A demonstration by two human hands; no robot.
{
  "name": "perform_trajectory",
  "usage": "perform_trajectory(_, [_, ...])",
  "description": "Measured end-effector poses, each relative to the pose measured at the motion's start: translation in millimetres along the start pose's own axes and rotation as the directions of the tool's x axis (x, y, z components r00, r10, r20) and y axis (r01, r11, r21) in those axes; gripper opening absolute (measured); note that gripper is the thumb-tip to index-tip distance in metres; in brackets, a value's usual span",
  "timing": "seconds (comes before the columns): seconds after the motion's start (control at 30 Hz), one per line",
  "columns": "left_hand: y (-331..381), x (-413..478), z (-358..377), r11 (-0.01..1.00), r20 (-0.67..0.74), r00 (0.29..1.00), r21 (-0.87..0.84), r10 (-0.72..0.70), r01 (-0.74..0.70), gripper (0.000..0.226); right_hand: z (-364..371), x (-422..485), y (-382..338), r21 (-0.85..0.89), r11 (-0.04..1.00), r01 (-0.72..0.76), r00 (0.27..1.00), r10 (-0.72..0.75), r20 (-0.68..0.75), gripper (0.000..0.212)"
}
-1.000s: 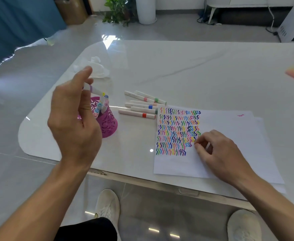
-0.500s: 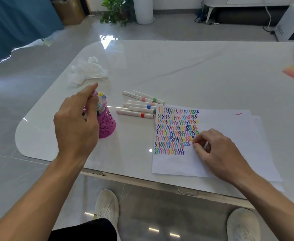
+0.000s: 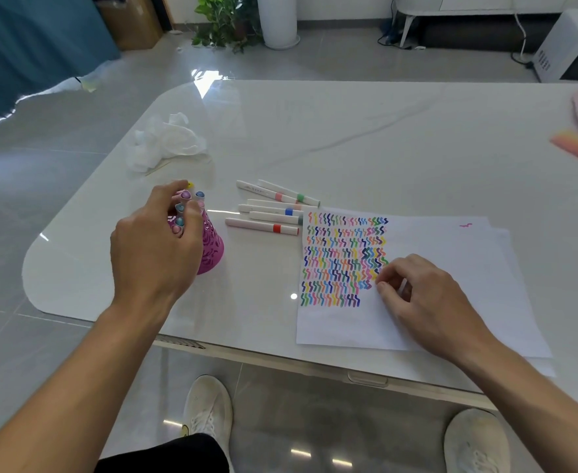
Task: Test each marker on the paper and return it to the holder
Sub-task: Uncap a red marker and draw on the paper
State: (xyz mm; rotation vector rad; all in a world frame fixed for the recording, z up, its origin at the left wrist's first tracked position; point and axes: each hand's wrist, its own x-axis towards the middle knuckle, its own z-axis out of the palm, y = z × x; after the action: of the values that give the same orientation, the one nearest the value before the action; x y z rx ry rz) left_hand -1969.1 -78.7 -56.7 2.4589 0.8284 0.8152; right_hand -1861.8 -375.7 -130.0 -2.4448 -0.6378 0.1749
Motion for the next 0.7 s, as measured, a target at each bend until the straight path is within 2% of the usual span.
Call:
perform_trajectory(0.13, [-4,0,2,0.999,0.01,1.0,0.046,0.018,-0.018,0.041,0,0,0,-0.005,1.0,0.0,1.0,0.0,0.002,0.007])
perform_trajectory(0.23, [-2,-1,1,0.996,-0.037,0.998,0.07,0.058,-0.056,0.042,0,0,0,-0.008,1.0,0.0,1.0,0.0,0.003,0.007])
perform_trajectory(0.3, [2,-4,0,0.987,-0.088,0.984,0.048,0.155,-0.151,0.039,0,0,-1,-0.006,1.0,-0.002,1.0,0.002,0.004,0.007])
perform_trajectory(0.4, [7,-10,2,0.93,-0.136,0.92,0.037,0.368,-0.367,0.035,-1,0,-1,0.001,1.0,-0.005,1.0,0.005,0.005,0.006])
perform_trajectory(0.57, [15,-21,23,0.827,-0.031,0.826,0.02,0.562,-0.562,0.029,-1,-1,-1,0.002,1.0,-0.001,1.0,0.001,0.01,0.006])
perform_trajectory(0.7, [24,-33,44,0.842,0.096,0.837,-0.057,0.539,-0.536,0.023,-2,-1,0,0.003,1.0,0.007,1.0,-0.007,0.012,0.006])
